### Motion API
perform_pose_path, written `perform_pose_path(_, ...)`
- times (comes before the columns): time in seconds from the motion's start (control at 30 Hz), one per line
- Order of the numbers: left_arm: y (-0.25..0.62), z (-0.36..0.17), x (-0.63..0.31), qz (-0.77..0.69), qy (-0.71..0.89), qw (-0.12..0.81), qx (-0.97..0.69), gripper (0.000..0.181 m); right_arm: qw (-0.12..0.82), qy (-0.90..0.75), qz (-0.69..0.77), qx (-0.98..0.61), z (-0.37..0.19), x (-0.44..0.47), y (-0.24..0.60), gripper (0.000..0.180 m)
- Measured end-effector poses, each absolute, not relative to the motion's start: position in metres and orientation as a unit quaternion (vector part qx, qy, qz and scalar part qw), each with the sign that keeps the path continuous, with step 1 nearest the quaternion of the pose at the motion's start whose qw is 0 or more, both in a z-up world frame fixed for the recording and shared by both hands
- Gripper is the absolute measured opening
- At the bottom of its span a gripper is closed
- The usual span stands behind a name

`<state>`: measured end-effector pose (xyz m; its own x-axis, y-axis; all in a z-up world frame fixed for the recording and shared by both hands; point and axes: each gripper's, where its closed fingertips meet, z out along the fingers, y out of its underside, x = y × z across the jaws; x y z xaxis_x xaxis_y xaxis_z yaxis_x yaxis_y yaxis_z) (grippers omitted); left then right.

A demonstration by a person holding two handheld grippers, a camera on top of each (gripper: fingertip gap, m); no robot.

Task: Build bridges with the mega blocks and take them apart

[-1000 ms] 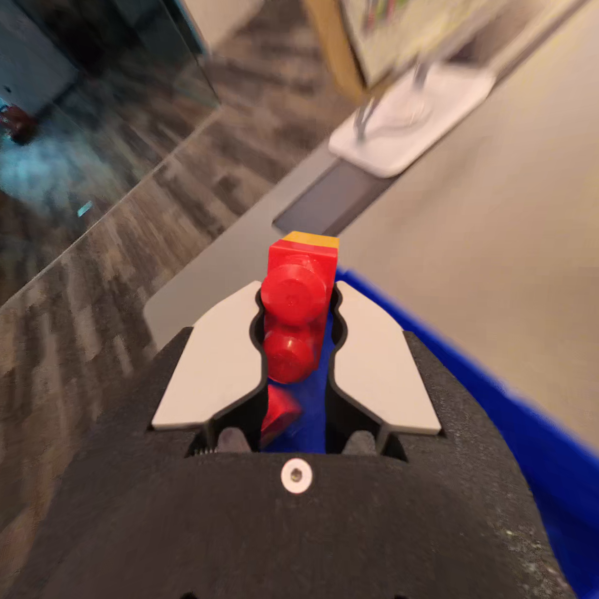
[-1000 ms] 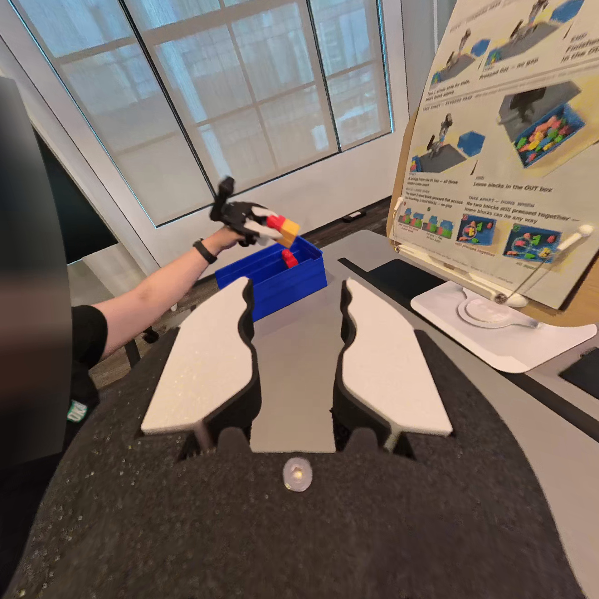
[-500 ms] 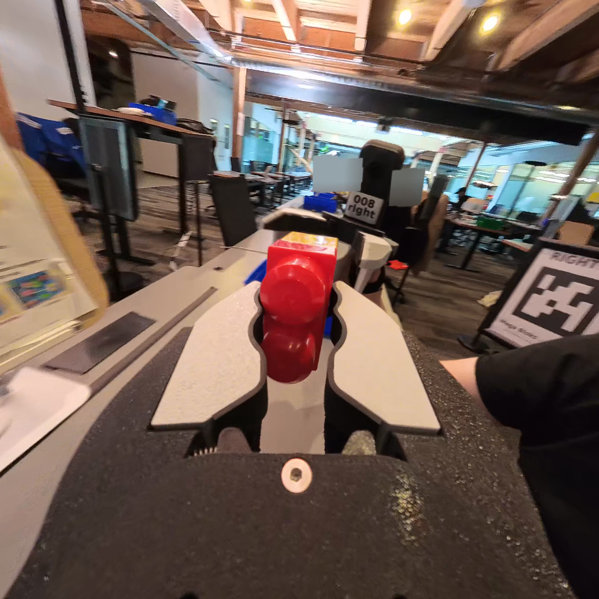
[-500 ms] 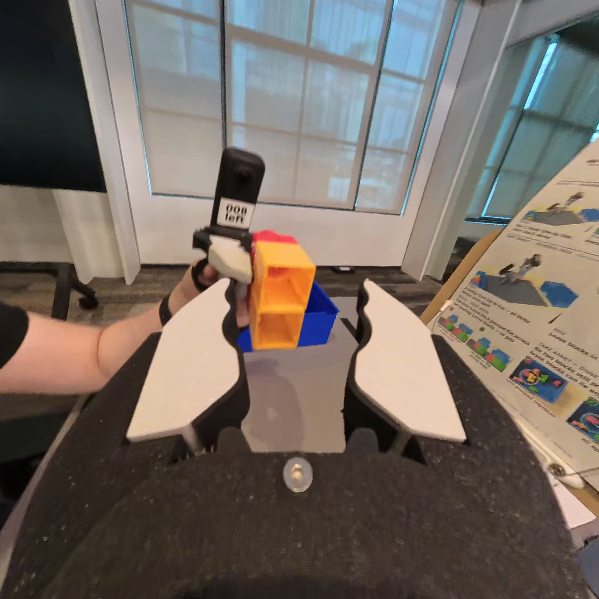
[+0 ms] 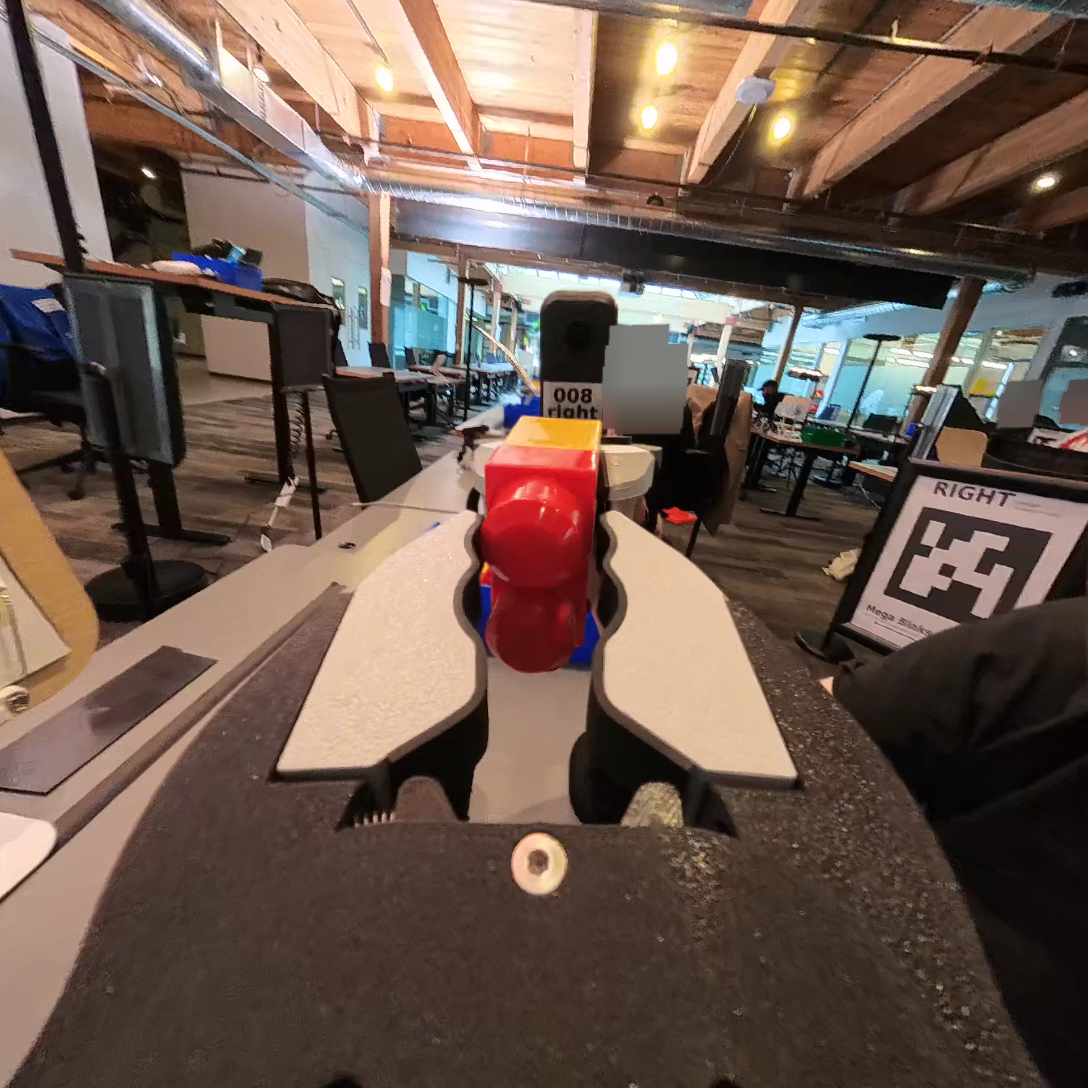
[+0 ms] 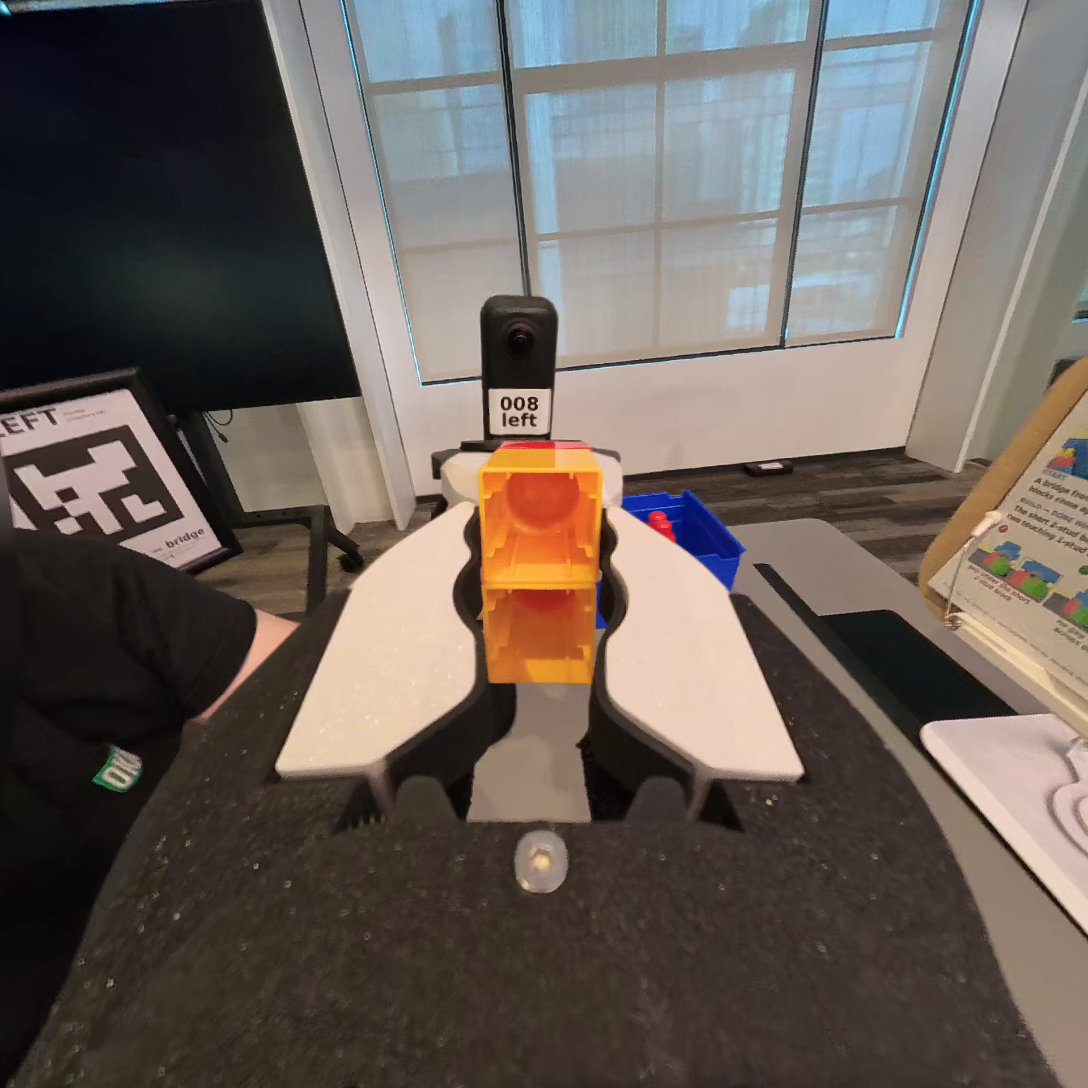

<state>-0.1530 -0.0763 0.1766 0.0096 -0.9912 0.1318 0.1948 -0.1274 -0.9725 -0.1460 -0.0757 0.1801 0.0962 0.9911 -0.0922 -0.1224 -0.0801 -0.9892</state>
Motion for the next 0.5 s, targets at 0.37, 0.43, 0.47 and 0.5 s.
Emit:
perform_pose_path(0.37,-0.06,0.162,-0.174,-0.57,0.389,0.52,-0.504,0.034,0.489,-0.397,0.558,-0.54,0.158,-0.161,-0.061,0.036)
perform_pose_path(0.43,-0.061,0.162,-0.174,-0.576,0.39,0.511,-0.505,0.034,0.483,-0.405,0.555,-0.543,0.155,-0.164,-0.062,0.036)
perform_pose_path(0.47,-0.061,0.162,-0.173,-0.577,0.392,0.507,-0.506,0.034,0.483,-0.409,0.554,-0.541,0.155,-0.165,-0.062,0.036)
perform_pose_path(0.5,-0.061,0.162,-0.172,-0.576,0.392,0.508,-0.507,0.034,0.484,-0.409,0.554,-0.54,0.155,-0.165,-0.062,0.036)
